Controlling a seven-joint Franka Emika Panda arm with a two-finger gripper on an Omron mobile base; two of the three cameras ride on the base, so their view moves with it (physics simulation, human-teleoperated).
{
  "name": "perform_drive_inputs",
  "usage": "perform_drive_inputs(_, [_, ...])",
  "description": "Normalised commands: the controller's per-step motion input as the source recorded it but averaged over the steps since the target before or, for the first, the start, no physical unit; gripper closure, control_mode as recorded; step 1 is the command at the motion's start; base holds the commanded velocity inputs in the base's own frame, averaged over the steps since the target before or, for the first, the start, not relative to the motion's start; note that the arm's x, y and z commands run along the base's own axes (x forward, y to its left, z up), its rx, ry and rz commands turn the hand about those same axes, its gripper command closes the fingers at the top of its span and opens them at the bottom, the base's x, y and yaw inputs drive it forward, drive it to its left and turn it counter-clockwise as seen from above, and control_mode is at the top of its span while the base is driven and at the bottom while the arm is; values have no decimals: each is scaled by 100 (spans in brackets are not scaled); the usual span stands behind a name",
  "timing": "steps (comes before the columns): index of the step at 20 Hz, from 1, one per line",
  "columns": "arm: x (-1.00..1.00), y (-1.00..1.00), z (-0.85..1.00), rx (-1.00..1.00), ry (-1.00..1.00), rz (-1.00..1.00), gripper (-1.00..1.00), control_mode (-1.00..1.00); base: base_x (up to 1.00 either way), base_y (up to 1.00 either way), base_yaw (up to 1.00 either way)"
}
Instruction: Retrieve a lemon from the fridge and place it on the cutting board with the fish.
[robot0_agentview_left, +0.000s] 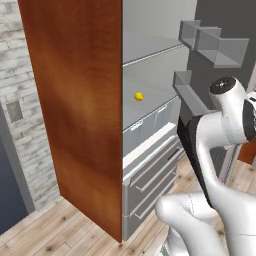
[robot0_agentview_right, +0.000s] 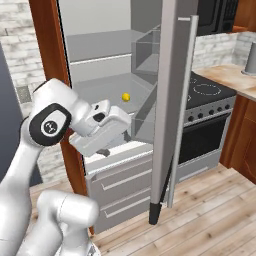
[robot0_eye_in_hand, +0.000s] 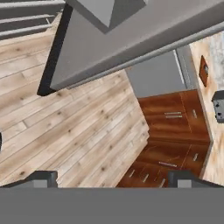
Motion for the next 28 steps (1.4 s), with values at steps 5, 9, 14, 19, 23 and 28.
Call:
perform_drive_inputs(5, [33,75,-59,-22,-2,13,-100,-100,0,0,0])
perform_drive_inputs(9, [99,88,-6,-12,16,23,-100,-100,0,0,0])
perform_drive_inputs(14, [86,37,4,-12,8,0,-100,-100,0,0,0])
perform_drive_inputs(19, [100,-56,0,-1,21,0,-100,-100,0,0,0])
perform_drive_inputs(23, [96,-29,1,0,1,7,-100,-100,0,0,0])
perform_drive_inputs(28, [77,0,0,0,0,0,-100,-100,0,0,0])
